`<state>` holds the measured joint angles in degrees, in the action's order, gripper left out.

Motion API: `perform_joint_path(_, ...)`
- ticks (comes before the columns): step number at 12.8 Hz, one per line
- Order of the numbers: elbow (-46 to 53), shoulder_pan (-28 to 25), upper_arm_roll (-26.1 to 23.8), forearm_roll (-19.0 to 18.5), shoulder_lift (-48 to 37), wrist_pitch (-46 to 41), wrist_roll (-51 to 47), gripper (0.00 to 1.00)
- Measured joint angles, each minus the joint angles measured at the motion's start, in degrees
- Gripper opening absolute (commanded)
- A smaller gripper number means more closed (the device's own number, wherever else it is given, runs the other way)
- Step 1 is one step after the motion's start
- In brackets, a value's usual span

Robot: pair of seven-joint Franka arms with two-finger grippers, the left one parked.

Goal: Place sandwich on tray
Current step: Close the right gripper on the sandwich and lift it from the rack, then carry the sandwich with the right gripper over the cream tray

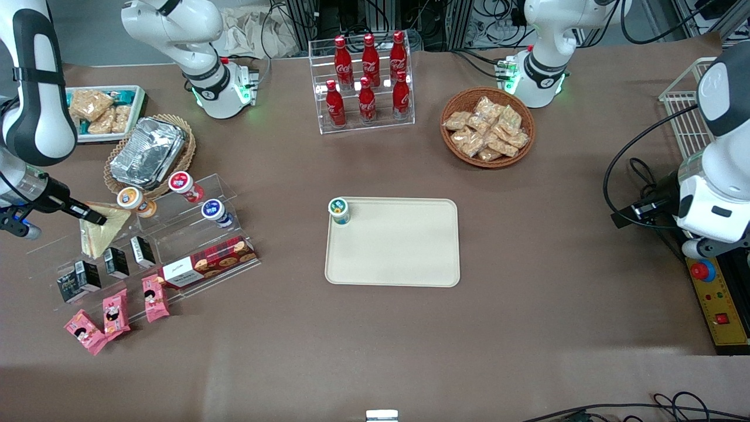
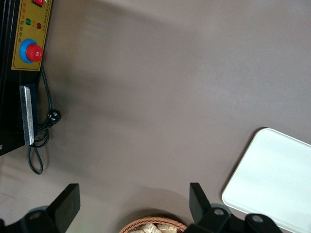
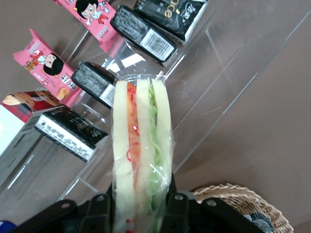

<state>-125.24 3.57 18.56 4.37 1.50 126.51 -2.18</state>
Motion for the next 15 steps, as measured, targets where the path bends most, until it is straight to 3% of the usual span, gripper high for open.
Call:
perform_joint_path(6, 12.0, -1.3, -0.3, 0.3, 0.1, -12.6, 0.4, 0.39)
perform_joint_path(11, 27.1, -8.4, -0.7, 0.6, 2.0, -27.1, 5.7, 0.39)
perform_joint_path(15, 31.3, -18.3, -1.0, 1.0, 3.2, -30.5, 10.4, 0.4)
